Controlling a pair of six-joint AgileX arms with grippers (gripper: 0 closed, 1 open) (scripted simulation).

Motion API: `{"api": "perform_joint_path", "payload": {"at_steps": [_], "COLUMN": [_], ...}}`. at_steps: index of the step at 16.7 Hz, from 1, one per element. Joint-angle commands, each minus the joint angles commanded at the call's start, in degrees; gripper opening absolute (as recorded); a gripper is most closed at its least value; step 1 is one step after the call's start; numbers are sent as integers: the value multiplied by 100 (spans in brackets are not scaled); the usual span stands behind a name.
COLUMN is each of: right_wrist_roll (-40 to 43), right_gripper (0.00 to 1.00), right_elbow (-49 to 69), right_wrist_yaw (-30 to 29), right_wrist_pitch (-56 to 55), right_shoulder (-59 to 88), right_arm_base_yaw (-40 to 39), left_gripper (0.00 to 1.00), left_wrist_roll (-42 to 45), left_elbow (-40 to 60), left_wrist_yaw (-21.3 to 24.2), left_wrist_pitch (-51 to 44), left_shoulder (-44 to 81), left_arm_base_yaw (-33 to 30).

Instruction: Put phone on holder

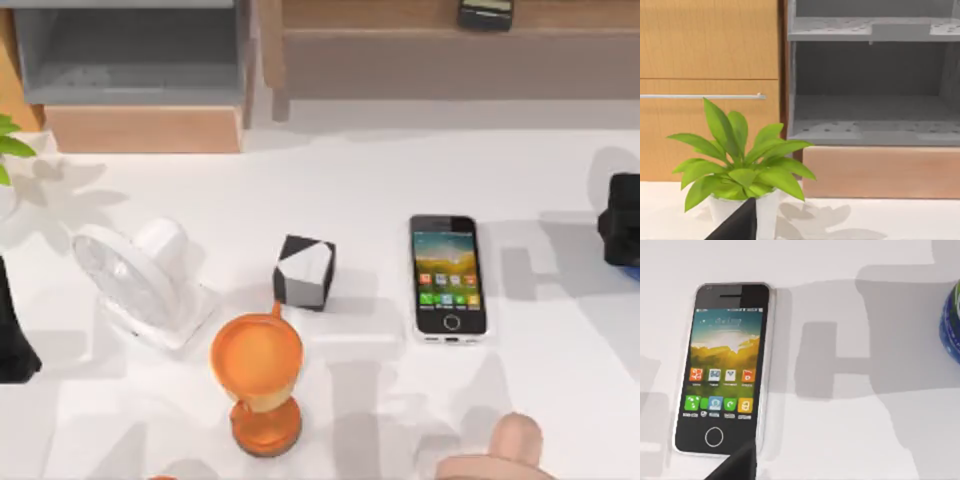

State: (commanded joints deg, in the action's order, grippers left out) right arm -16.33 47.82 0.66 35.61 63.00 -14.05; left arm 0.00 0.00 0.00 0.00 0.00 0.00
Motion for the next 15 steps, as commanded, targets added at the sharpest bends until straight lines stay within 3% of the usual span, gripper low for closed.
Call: {"api": "perform_joint_path", "payload": {"at_steps": [8, 15], "right_wrist_roll": [-1074, -1454], "right_gripper": [100, 100], "right_elbow": [3639, 5286], "right_wrist_yaw": [-39, -80], "right_wrist_pitch": [1994, 2924], "right_shoulder": [4415, 6119], "right_arm_base_yaw": [-891, -1378], "left_gripper": [100, 100], "left_wrist_roll": [0, 0], "left_elbow": [0, 0], "left_wrist_yaw": [0, 0], "left_wrist_pitch": [0, 0], "left_shoulder": [0, 0], "left_arm_base_yaw": [0, 0]}}
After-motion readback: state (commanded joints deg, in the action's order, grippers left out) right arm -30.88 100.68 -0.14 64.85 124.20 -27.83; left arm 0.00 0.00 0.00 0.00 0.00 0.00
